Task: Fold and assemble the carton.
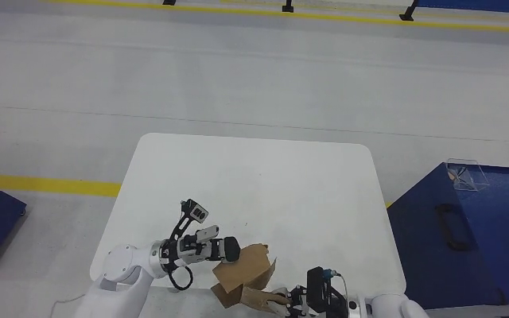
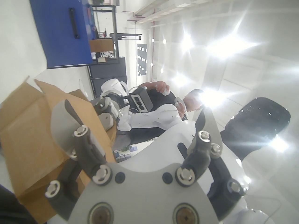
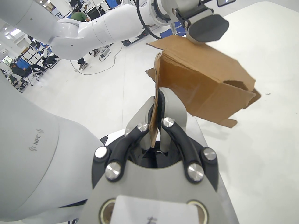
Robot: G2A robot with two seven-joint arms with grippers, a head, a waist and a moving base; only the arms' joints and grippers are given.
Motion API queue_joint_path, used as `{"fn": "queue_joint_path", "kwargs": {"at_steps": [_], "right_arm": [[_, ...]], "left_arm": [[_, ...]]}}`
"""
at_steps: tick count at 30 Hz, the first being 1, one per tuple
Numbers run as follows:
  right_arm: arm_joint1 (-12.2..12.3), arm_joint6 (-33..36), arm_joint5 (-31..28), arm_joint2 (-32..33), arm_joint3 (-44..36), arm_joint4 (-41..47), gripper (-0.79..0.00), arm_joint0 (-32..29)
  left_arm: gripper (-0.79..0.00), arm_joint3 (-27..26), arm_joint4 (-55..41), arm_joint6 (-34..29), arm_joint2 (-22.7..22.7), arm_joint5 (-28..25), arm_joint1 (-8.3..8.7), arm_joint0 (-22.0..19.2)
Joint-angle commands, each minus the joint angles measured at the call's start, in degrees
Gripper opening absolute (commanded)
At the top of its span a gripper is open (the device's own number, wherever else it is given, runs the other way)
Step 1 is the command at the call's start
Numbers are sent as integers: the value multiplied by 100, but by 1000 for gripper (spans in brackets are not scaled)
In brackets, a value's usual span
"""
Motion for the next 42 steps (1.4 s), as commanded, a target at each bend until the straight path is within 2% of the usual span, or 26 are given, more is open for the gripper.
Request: {"fn": "queue_joint_path", "kwargs": {"at_steps": [1, 6, 9, 12, 14, 17, 21, 25, 30, 37, 39, 40, 41, 42], "right_arm": [[0, 0, 0, 0, 0, -1, -785, 0], [-1, -143, 140, -9, 65, 178, -785, 31], [21, -139, 201, 48, 158, 478, -785, 67], [55, 0, 322, 155, 219, 828, -785, 112], [76, 91, 466, 251, 256, 1073, -785, 147], [104, 224, 644, 346, 256, 1345, -785, 174], [141, 476, 823, 401, 249, 1727, -785, 197], [175, 745, 926, 394, 227, 1955, -785, 254], [194, 879, 995, 258, 189, 2017, -785, 303], [213, 989, 1013, 35, 116, 2004, -785, 382], [220, 1011, 1017, -9, 94, 1977, -785, 399], [224, 1017, 1013, -29, 83, 1962, -785, 405], [228, 1027, 1011, -44, 79, 1942, -785, 411], [232, 1034, 1012, -57, 79, 1919, -785, 420]], "left_arm": [[0, 3, 49, 10, 2, 37, 0, -2], [0, -4, 81, 56, -5, 26, 1, 2], [0, -229, 330, 326, -189, -406, 28, 138], [0, -643, 814, 604, -637, -900, 96, 364], [0, -1011, 1390, 709, -947, -1035, 158, 560], [0, -1568, 2452, 543, -1292, -1120, 256, 846], [0, -2178, 4066, 871, -1536, -1073, 331, 1282], [0, -2602, 5712, 1339, -1469, -825, 365, 1560], [0, -2919, 7173, 1908, -1014, -436, 359, 1739], [0, -2940, 8136, 2256, -488, -27, 346, 1709], [-52, -2919, 8253, 2240, -323, 76, 339, 1665], [-123, -2896, 8294, 2215, -253, 139, 336, 1634], [-243, -2866, 8321, 2155, -180, 208, 332, 1596], [-323, -2829, 8306, 2068, -106, 280, 328, 1552]]}}
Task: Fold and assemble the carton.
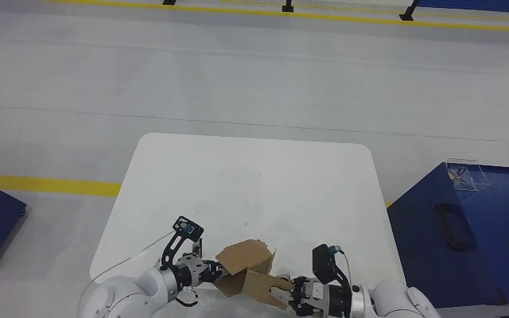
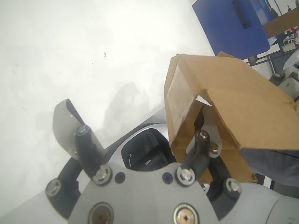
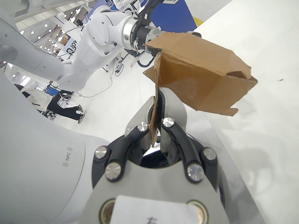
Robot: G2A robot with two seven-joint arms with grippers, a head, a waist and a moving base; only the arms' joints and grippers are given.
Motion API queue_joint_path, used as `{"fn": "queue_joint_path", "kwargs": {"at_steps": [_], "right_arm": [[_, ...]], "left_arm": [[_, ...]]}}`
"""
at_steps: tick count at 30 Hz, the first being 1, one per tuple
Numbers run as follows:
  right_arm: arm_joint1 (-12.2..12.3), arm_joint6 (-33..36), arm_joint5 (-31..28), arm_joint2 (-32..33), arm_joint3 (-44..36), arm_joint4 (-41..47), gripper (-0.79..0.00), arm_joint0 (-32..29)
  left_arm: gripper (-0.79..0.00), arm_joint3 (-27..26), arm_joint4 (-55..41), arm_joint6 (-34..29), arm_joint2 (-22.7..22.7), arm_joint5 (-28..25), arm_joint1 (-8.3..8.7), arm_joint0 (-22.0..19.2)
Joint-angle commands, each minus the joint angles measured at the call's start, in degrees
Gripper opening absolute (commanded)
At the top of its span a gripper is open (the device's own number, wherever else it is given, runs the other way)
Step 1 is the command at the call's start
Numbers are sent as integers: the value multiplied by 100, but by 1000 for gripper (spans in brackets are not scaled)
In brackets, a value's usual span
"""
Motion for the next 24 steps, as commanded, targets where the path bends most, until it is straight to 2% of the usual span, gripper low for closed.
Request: {"fn": "queue_joint_path", "kwargs": {"at_steps": [1, 3, 4, 5, 9, 15, 16, 17, 20, 24], "right_arm": [[7, -1, 2, -23, 3, -46, -785, 19], [13, -7, 7, -40, 8, -126, -785, 45], [15, -17, 4, -49, 8, -150, -785, 51], [18, -25, -3, -75, 13, -190, -785, 59], [30, -55, 8, -126, 40, -250, -785, 92], [50, -120, 102, -107, 126, -141, -785, 164], [53, -145, 131, -92, 140, -86, -453, 177], [58, -140, 142, -73, 147, -65, 0, 196], [69, -322, 36, 53, 125, -16, 0, 220], [71, -847, -158, 270, 153, 466, 0, 72]], "left_arm": [[-400, 93, -153, -224, 161, 178, -12, -91], [-474, 145, -342, -420, 256, 266, -22, -250], [-573, 163, -345, -435, 278, 296, -24, -293], [-625, 198, -344, -440, 331, 350, -28, -354], [-785, 264, -367, -474, 447, 400, -31, -468], [-785, 298, -724, -665, 461, 415, -18, -543], [-785, 303, -857, -686, 441, 451, -18, -545], [-785, 324, -1033, -750, 426, 517, -18, -547], [-785, 393, -1574, -850, 360, 826, -26, -603], [-785, 576, -3130, -971, 221, 1436, -79, -755]]}}
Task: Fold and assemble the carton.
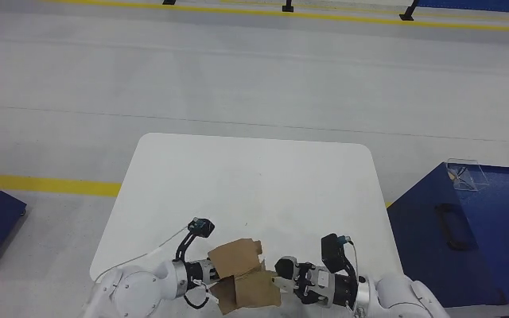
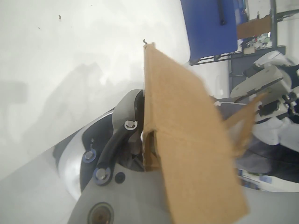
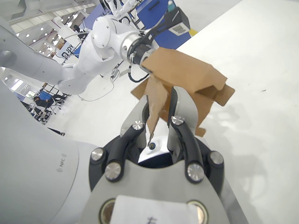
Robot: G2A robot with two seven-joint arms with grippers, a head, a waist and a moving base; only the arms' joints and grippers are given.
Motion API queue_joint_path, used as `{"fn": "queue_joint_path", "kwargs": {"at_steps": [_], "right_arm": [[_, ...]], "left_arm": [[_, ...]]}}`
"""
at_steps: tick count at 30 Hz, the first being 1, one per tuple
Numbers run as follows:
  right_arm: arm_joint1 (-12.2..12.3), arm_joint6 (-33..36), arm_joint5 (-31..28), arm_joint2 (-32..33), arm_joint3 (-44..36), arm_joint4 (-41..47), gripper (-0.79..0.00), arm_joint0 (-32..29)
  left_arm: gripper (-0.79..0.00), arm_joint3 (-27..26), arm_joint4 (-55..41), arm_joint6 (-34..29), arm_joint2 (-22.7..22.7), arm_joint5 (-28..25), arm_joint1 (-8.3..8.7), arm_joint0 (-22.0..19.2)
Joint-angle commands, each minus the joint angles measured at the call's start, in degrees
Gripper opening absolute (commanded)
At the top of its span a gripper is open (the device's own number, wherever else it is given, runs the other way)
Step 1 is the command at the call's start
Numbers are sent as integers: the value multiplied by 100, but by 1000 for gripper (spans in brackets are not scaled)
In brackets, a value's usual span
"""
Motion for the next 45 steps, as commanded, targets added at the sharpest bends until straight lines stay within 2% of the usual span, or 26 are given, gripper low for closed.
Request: {"fn": "queue_joint_path", "kwargs": {"at_steps": [1, 2, 10, 13, 17, 21, 22, 29, 45], "right_arm": [[-3, -182, -8, 36, 17, 229, 0, -32], [-3, -182, -8, 36, 17, 229, 0, -32], [-5, -203, 10, 26, 15, 266, 0, -36], [-21, -689, 265, 250, 92, 760, 0, 27], [-51, -1416, 822, 603, 257, 693, 0, -25], [-80, -1621, 1259, 613, 395, 806, 0, -11], [-85, -1520, 1397, 552, 468, 1008, 0, 23], [-96, -1568, 1549, 513, 502, 935, 0, 43], [-209, -1520, 2162, -567, 806, -991, 0, 422]], "left_arm": [[-785, 133, -1240, -80, -117, 374, -32, -91], [-785, 196, -1834, -119, -184, 546, -52, -127], [-785, 196, -1834, -119, -184, 546, -52, -127], [-785, 458, -3337, -166, -105, 1235, -123, -113], [-785, 1161, -5170, -314, 50, 2602, -223, -513], [-785, 1633, -5883, -158, 322, 3112, -297, -925], [-785, 1639, -5931, -164, 345, 3111, -302, -942], [-785, 1588, -6118, -183, 336, 3058, -297, -912], [-785, 1221, -5503, 151, 406, 2348, -168, -687]]}}
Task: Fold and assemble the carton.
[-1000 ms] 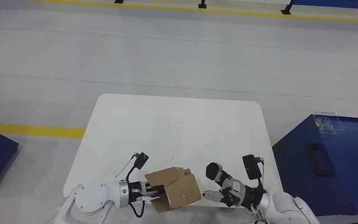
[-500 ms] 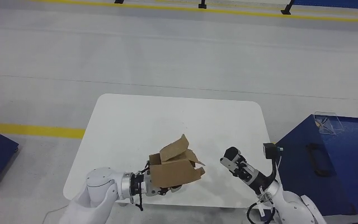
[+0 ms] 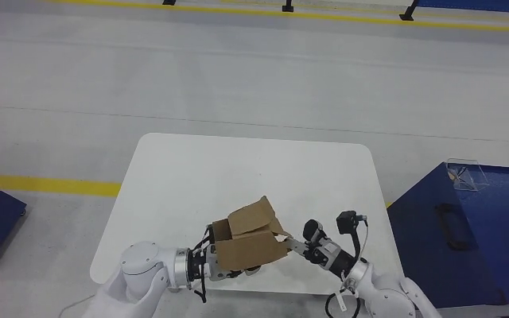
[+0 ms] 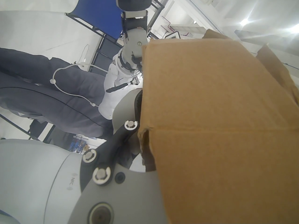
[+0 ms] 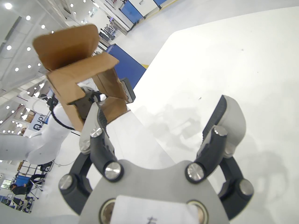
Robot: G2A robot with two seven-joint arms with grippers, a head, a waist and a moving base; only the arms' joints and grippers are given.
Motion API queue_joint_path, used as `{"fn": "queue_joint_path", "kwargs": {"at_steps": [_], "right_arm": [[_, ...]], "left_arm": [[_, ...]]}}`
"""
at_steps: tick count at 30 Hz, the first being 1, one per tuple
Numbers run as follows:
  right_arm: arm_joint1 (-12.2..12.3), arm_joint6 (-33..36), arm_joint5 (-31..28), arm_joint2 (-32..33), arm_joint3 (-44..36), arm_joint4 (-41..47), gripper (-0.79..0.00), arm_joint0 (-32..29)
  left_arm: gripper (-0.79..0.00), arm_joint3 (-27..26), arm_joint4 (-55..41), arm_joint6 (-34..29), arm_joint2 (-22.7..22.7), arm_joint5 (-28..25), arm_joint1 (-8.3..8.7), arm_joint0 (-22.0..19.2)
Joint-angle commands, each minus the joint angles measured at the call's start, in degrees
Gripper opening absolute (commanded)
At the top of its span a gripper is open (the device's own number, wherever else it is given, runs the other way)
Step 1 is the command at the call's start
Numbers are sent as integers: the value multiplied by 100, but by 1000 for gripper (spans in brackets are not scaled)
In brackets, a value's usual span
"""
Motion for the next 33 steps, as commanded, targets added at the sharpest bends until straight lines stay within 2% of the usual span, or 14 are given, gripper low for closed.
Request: {"fn": "queue_joint_path", "kwargs": {"at_steps": [1, 8, 14, 23, 27, 33], "right_arm": [[-17, 96, 78, -189, 78, -214, 0, 75], [-86, 230, 74, -693, 260, -353, 0, 293], [-82, -85, 17, -371, 186, -18, 0, 226], [-33, -194, -319, 94, -371, 146, 0, -261], [-41, -72, -304, -12, -448, 114, 0, -301], [-93, -93, -155, -335, -293, -103, 0, -34]], "left_arm": [[-785, -19, -21, 14, 1, -42, 11, 31], [-785, 31, -126, 83, 33, -120, 35, 40], [-785, 124, -197, 138, 44, -139, 56, -1], [-785, 170, -60, 407, 34, -285, 95, -18], [-785, 158, -74, 433, 66, -316, 105, -20], [-785, 131, -33, 460, 114, -434, 122, -26]]}}
